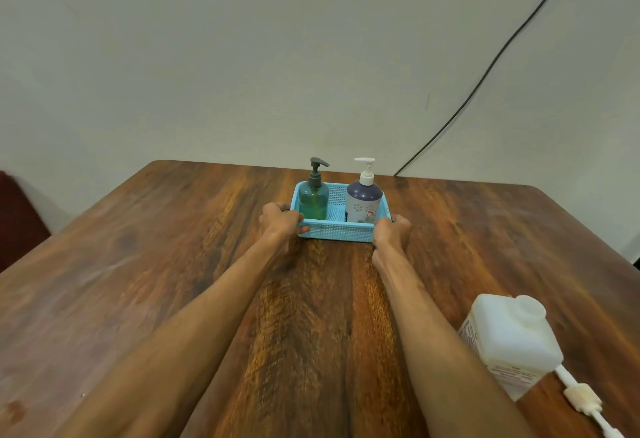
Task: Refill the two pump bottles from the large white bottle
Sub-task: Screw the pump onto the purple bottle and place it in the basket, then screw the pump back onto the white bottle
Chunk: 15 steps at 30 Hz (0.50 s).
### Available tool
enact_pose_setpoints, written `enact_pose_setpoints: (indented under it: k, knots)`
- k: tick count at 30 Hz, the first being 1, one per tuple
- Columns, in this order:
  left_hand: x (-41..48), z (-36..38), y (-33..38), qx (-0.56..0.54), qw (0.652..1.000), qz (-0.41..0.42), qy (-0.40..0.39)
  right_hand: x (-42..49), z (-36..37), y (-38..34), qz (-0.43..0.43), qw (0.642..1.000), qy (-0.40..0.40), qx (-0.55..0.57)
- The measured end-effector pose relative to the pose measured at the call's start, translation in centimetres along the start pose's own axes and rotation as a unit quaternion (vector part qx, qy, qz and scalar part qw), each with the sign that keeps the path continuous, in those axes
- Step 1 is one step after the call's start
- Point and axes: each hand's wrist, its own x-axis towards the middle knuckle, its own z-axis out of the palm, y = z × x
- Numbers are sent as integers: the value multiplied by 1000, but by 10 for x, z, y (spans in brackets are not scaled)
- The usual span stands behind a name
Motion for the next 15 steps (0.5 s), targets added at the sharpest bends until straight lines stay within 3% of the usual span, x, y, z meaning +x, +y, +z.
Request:
enact_pose_setpoints:
  k: [9,15]
  knots:
    - [-12,-3,1,-35,999,-1,-26,0,-2,2,2,999,-30,-10]
    - [-46,-15,9,18,998,52,2,-26,-17,-6,-44,998,-48,-22]
